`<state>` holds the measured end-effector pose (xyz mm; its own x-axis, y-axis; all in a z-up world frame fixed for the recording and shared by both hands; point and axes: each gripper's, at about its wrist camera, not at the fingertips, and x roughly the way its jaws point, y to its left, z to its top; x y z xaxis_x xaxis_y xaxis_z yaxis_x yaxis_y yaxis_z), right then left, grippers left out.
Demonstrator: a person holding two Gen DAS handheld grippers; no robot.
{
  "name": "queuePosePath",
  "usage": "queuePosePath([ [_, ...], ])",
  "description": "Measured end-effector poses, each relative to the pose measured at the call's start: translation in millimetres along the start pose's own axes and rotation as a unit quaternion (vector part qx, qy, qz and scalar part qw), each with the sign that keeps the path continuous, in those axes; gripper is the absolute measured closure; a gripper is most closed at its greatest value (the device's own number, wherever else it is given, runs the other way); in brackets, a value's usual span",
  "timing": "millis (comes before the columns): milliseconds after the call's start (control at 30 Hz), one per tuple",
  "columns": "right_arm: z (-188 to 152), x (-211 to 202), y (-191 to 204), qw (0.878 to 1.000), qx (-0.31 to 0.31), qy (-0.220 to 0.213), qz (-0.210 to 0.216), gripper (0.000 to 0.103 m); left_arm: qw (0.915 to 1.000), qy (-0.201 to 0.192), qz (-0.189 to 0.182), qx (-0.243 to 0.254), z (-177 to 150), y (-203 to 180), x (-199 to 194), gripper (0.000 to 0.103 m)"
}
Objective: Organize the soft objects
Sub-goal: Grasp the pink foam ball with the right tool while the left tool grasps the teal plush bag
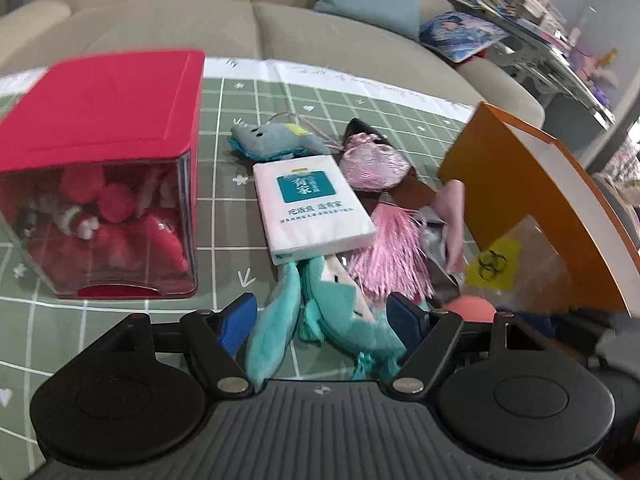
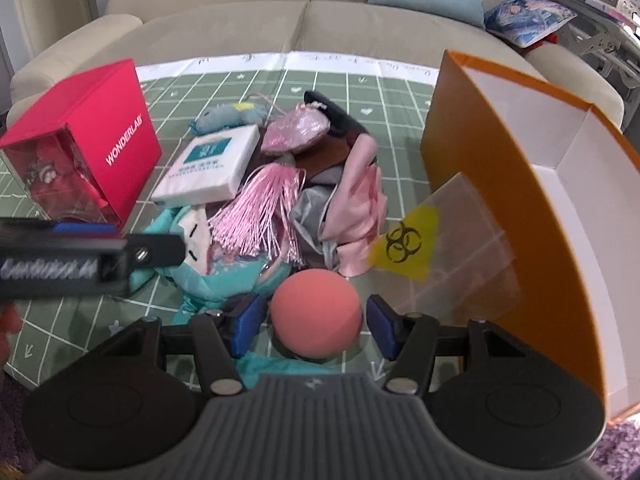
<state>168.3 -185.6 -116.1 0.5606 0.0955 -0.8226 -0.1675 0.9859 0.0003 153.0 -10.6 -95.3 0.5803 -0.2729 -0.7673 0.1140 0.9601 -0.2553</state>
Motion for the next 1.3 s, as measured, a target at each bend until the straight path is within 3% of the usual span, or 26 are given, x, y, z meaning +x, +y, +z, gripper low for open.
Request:
queuePosePath([
  [200,0,12,-1,1.000,-0.001,0.005,-0.013,0.049,0.9977,0.039,0.004,-0.056,6,6,32,0.018],
  [300,0,18,-3,1.000,0.002,0.016,-0.022,0.049,0.9989,0.030,0.015,-0.032,4,-4,36,0.027],
  [367,0,21,-5,0.999,0.009,0.022,-0.024,0.050,0.9993,0.020,0.014,-0.027,0,-7,34,0.052],
  [400,1,20,-6,0.999,0.011,0.022,-0.026,0.052,0.9995,0.018,0.007,-0.025,-1,-7,33,0.055],
  [500,2,20,-6,0.999,0.010,0.018,-0.026,0.053,0.9995,0.011,0.004,-0.030,-1,-5,27,0.079],
  [633,2,15,-3,1.000,0.001,0.004,-0.012,0.054,0.9992,0.006,0.005,-0.039,1,-1,20,0.092],
  [967,2,-4,2,1.000,-0.005,-0.030,-0.003,0.054,0.9985,-0.050,-0.006,-0.021,9,-7,-40,0.103],
  [1133,0,-14,5,0.999,-0.005,-0.032,0.021,0.054,0.9988,-0.045,0.014,-0.010,5,-3,-63,0.103],
  [1233,-2,-17,10,0.999,-0.009,-0.031,0.031,0.054,0.9994,-0.017,0.012,-0.029,-6,8,-61,0.095],
  [1300,-3,-19,12,0.999,-0.011,-0.035,0.034,0.054,0.9988,-0.007,0.007,-0.048,-12,13,-58,0.071],
])
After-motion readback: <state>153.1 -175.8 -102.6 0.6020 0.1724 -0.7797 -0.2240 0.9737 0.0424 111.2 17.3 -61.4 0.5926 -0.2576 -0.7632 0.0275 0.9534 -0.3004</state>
